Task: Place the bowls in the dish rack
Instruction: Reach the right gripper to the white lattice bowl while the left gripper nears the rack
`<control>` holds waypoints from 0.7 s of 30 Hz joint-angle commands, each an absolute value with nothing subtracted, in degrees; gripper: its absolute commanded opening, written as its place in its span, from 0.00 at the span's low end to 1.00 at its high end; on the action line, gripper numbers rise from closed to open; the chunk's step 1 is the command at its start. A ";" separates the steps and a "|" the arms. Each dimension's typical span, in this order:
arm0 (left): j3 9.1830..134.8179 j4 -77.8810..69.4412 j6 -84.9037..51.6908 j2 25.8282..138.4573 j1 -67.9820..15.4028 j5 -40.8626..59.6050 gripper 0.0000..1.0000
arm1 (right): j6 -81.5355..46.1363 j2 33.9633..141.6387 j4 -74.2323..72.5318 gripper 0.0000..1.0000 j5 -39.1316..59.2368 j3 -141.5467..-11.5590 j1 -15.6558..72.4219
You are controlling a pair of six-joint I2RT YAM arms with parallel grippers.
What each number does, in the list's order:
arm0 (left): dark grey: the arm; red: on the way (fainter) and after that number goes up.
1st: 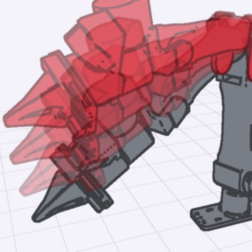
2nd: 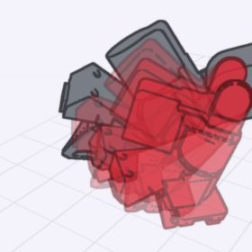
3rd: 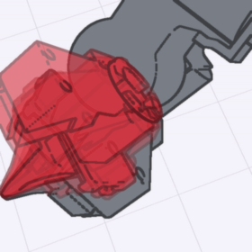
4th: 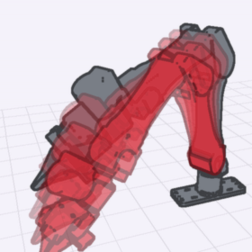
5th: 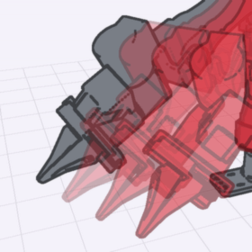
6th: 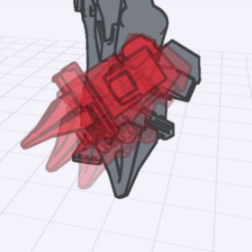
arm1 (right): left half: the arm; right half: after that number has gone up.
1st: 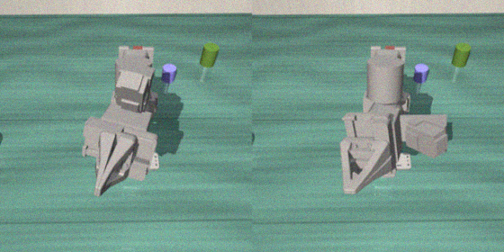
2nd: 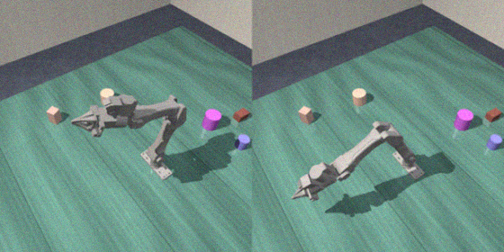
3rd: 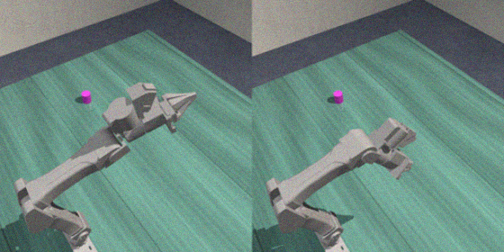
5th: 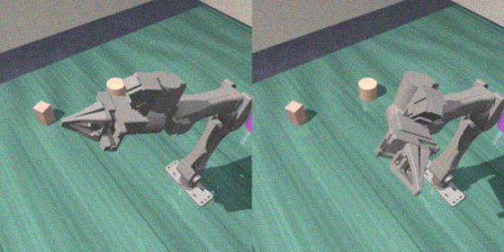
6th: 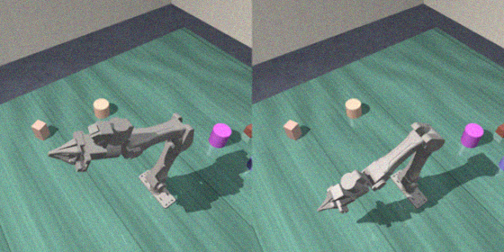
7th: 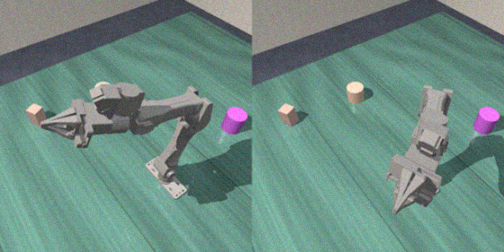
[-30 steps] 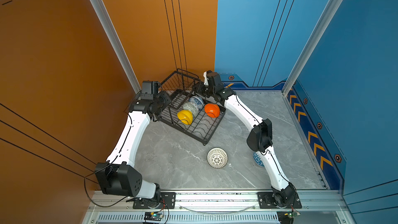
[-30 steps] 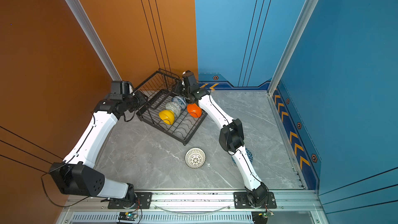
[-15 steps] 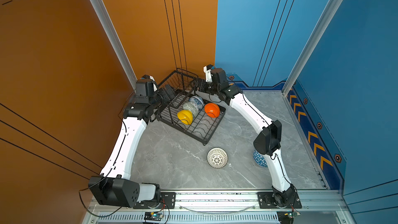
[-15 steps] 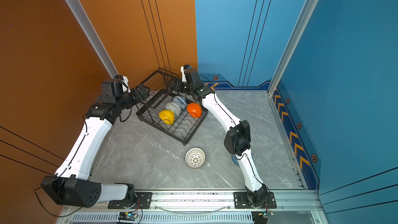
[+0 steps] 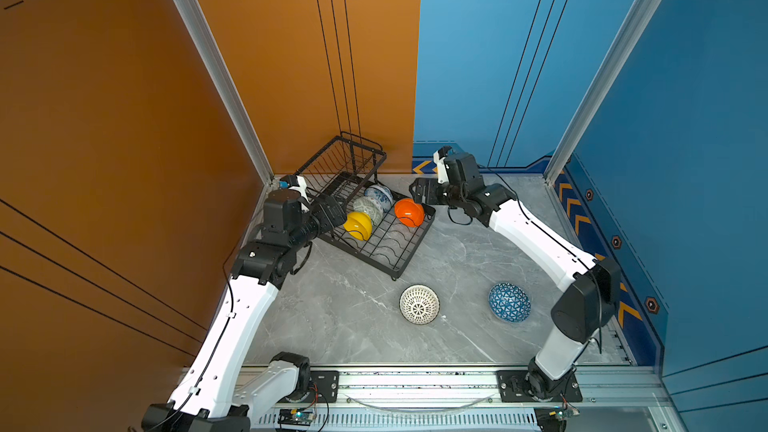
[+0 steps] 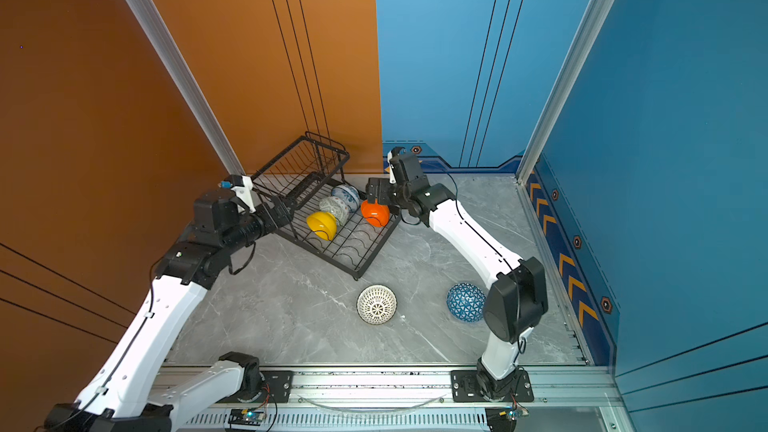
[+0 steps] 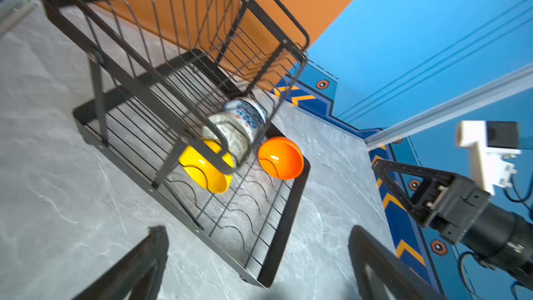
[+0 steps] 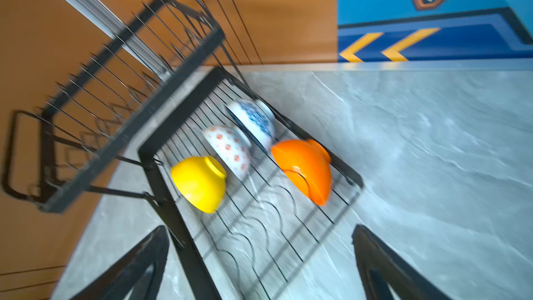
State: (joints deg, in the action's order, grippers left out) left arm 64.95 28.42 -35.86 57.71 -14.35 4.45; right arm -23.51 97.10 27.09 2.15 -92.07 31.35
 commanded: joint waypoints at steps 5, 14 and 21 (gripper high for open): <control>48.59 20.65 -41.93 54.29 -29.99 -1.62 0.98 | -19.83 83.03 36.56 0.95 -4.44 -70.56 32.71; 34.93 5.75 -48.75 52.99 -37.52 1.08 0.98 | -22.03 75.58 36.54 0.92 -1.06 -57.65 38.18; 31.13 1.35 -50.95 55.31 -40.76 0.99 0.98 | -24.52 78.73 31.00 0.86 3.66 -53.07 44.26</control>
